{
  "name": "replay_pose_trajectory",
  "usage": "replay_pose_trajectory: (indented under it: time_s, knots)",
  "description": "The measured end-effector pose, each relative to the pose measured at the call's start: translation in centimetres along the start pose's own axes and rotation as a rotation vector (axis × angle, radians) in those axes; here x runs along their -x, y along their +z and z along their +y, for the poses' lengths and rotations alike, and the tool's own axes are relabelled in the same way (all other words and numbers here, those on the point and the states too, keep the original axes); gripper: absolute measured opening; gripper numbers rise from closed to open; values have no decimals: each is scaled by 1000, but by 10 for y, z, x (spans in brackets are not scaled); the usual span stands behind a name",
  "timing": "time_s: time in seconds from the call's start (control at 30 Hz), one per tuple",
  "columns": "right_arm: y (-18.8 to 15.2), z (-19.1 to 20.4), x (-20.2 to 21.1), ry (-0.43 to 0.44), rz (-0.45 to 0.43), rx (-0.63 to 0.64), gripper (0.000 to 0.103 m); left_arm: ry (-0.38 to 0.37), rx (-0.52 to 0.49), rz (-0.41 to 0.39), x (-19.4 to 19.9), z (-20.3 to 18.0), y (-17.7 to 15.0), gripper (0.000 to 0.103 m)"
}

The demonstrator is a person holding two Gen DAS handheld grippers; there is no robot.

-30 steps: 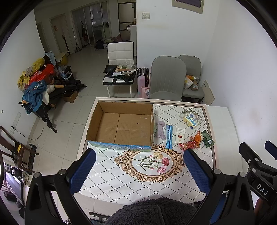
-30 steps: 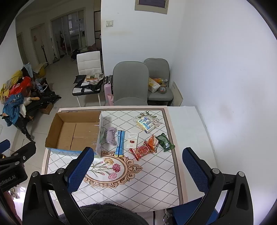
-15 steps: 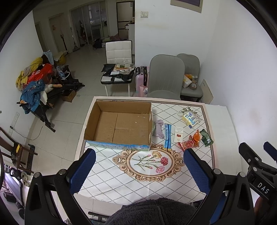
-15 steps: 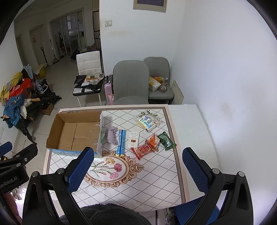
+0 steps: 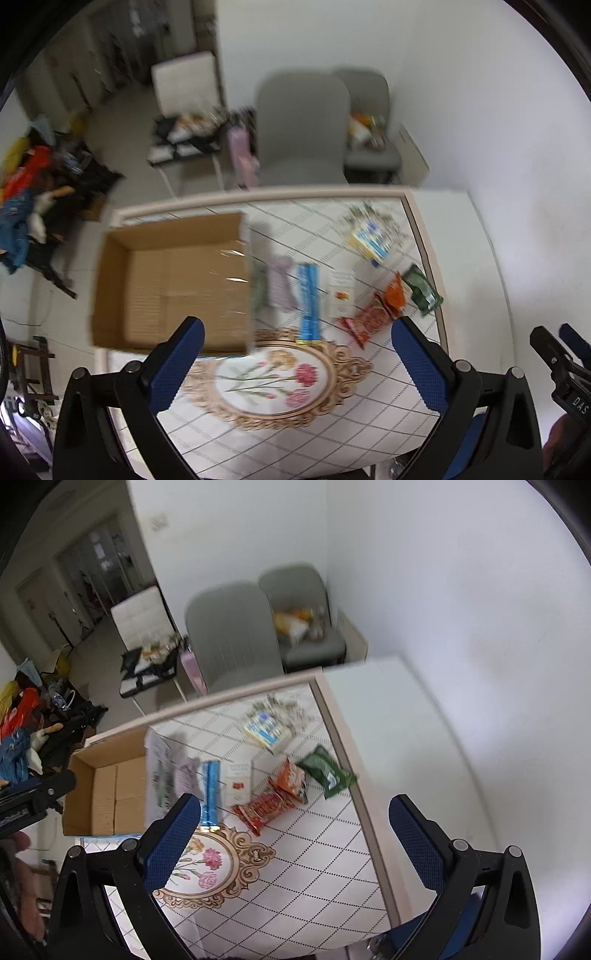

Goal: Organize snacks
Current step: 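Grasp the yellow biscuit box with left tool while right tool grasps green snack bag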

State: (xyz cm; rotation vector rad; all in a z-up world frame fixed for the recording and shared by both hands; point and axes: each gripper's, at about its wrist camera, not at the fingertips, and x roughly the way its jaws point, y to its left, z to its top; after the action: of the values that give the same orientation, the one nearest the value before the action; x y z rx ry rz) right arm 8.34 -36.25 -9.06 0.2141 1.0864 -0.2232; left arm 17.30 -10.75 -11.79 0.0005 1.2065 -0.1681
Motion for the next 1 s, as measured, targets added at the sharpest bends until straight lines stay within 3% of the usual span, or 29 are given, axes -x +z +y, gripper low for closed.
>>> replay_pose_trajectory:
  time_s: [0.27, 0.37, 0.5, 0.6, 0.83, 0.97, 1.0]
  knots:
    - [37, -63, -203, 10, 277, 26, 103, -20, -165, 200, -154, -77, 40, 101]
    - [42, -72, -272, 16, 373, 54, 100, -60, -102, 325, -207, -83, 55, 100]
    - [44, -73, -341, 16, 467, 65, 100, -130, 77, 467, -269, -85, 86, 100]
    - [41, -67, -370, 31, 513, 61, 100, -141, 161, 545, -312, -95, 109, 100]
    - [30, -70, -416, 28, 579, 14, 89, -104, 226, 690, -386, -115, 130, 100]
    - [23, -73, -422, 45, 592, 0, 81, -46, 102, 683, -396, -134, 125, 99]
    - [20, -73, -422, 38, 601, 3, 77, -34, 46, 668, -391, -140, 123, 93]
